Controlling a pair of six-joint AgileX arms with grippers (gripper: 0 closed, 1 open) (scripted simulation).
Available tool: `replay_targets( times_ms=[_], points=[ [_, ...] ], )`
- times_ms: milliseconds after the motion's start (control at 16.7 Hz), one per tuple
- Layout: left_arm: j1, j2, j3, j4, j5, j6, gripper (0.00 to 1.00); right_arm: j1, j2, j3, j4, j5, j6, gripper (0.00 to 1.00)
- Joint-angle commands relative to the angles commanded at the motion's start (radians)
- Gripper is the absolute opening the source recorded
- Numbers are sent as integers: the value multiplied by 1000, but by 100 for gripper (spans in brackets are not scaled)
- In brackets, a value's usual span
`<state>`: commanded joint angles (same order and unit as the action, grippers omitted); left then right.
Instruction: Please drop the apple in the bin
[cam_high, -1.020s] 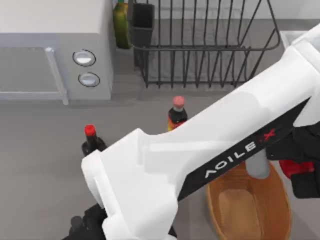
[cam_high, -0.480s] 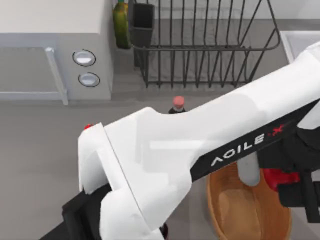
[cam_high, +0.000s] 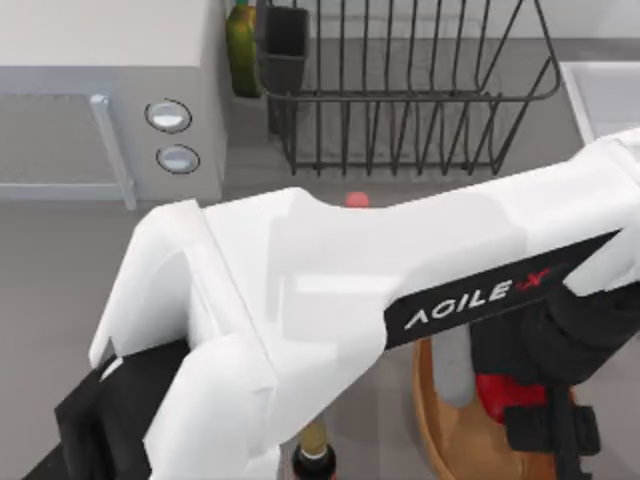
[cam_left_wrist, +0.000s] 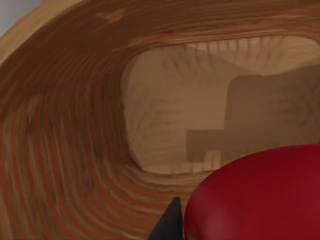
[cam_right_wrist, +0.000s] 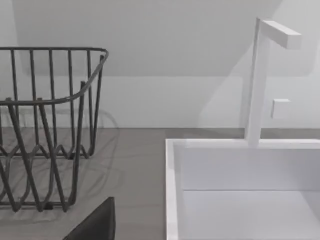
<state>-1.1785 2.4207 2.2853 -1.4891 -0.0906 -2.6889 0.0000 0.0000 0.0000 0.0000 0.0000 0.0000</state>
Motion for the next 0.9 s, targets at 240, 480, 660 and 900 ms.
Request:
replay_targets(
  times_ms=[240,480,660,900],
  points=[
    [10,-54,-93,61,-10,-13,0,0,0,0,0,0,0,100],
    [10,-56,-96,63,-10,-13,0,0,0,0,0,0,0,100],
    [10,-56,-96,63,-10,-13,15,0,0,0,0,0,0,100],
    [10,-56,-96,63,-10,-13,45,0,0,0,0,0,0,100]
  ],
)
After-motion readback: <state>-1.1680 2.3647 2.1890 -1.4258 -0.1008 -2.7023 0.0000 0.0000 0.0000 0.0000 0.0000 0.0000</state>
